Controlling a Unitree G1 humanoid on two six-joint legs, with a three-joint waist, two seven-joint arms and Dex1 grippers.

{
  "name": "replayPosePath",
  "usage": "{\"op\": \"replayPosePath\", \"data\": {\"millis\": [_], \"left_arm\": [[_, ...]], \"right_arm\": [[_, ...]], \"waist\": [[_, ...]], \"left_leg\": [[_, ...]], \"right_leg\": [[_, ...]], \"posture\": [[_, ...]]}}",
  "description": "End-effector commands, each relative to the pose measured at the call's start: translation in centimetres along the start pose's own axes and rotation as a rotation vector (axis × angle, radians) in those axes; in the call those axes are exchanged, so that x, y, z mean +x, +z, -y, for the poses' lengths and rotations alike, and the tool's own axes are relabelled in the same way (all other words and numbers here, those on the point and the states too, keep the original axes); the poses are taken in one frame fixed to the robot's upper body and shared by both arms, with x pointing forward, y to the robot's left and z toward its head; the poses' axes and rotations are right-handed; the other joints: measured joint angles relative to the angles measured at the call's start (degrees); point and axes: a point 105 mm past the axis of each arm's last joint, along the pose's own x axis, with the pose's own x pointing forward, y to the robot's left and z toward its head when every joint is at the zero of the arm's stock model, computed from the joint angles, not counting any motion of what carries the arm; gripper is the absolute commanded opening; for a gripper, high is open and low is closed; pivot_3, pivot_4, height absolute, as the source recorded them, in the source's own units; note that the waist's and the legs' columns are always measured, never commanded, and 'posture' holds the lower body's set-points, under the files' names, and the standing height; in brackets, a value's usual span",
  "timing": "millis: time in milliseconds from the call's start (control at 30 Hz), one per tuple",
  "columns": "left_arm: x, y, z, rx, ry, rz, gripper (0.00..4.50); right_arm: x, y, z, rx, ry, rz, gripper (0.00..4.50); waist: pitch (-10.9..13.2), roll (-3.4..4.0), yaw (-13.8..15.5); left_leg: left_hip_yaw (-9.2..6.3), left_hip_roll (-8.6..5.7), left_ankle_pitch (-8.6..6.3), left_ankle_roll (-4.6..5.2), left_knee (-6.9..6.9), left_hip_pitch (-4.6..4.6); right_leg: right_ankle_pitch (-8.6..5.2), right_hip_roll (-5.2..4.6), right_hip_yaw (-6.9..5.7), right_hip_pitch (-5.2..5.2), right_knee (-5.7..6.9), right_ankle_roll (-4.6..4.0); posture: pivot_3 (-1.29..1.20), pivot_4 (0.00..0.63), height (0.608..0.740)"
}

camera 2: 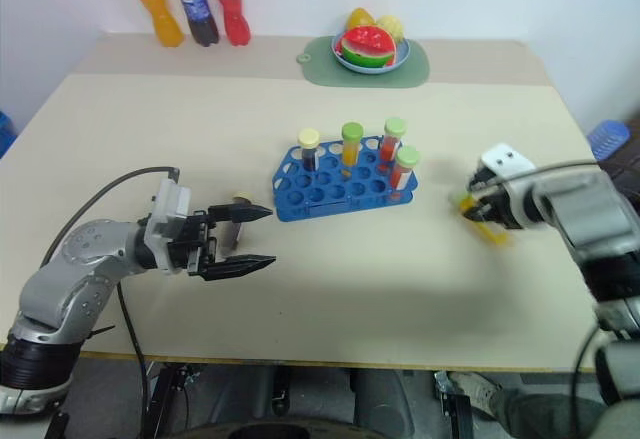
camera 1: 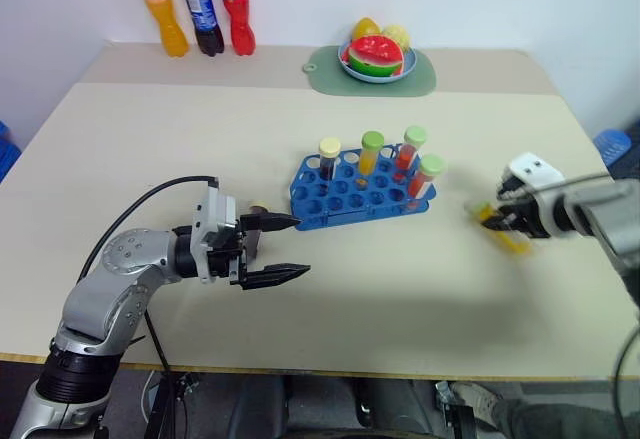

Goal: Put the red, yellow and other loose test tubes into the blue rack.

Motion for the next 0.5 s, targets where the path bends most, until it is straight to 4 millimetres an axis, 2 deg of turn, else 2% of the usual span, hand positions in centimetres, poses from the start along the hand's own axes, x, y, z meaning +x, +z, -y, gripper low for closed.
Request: {"op": "replayPosePath", "data": {"millis": [33, 100, 167, 267, 333, 433, 500], "left_arm": [[0.3, 0.6, -0.3, 0.031, -0.013, 0.017, 3.85], [0.3, 0.6, -0.7, 0.033, -0.014, 0.017, 3.85], [0.3, 0.5, -1.0, 0.034, -0.016, 0.016, 3.85], [0.1, 0.3, -1.6, 0.049, -0.017, -0.005, 3.85], [-0.3, 0.0, -2.1, 0.051, -0.011, -0.018, 3.85], [-1.3, -0.2, -2.8, 0.049, 0.014, -0.032, 3.85], [-1.7, -0.1, -3.1, 0.043, 0.028, -0.026, 3.85]], "right_arm": [[-3.2, 3.2, -3.3, -0.108, 0.103, 0.244, 0.79], [-4.3, 4.4, -6.0, -0.105, 0.214, 0.391, 0.79], [-5.3, 6.5, -8.9, -0.136, 0.305, 0.589, 0.79], [-5.7, 9.7, -11.2, -0.198, 0.291, 0.861, 0.79], [-4.7, 11.7, -12.1, -0.17, 0.273, 0.993, 0.79], [-2.4, 14.5, -11.9, -0.058, 0.161, 1.15, 0.79], [-1.4, 15.5, -11.7, -0.026, 0.111, 1.197, 0.79]], "waist": [[0.0, 0.0, -0.2], [0.0, 0.01, -0.6], [0.0, 0.0, -1.2], [0.0, -0.04, -1.7], [0.0, -0.04, -1.9], [0.0, -0.05, -1.8], [0.0, -0.02, -1.6]], "left_leg": [[-0.01, 0.02, 0.0, 0.0, 0.01, 0.02], [0.0, 0.04, 0.0, 0.0, 0.01, 0.07], [-0.04, 0.08, 0.0, 0.0, 0.02, 0.15], [-0.13, 0.13, 0.0, 0.0, 0.01, 0.28], [-0.11, 0.13, 0.0, 0.0, 0.0, 0.3], [-0.1, 0.13, 0.01, -0.02, 0.0, 0.3], [-0.09, 0.13, 0.01, -0.02, 0.0, 0.29]], "right_leg": [[0.0, 0.02, 0.0, 0.01, 0.01, 0.0], [0.0, 0.07, 0.02, 0.02, 0.02, 0.0], [0.01, 0.14, 0.03, 0.07, 0.05, -0.02], [0.01, 0.22, 0.03, 0.19, 0.08, -0.02], [0.01, 0.23, 0.04, 0.2, 0.1, -0.02], [0.01, 0.23, 0.04, 0.18, 0.14, -0.03], [0.01, 0.23, 0.04, 0.16, 0.16, -0.03]], "posture": [[0.0, 0.15, 0.74], [0.0, 0.15, 0.74], [0.0, 0.15, 0.74], [0.0, 0.15, 0.74], [0.0, 0.15, 0.74], [0.0, 0.15, 0.74], [0.0, 0.15, 0.74]]}}
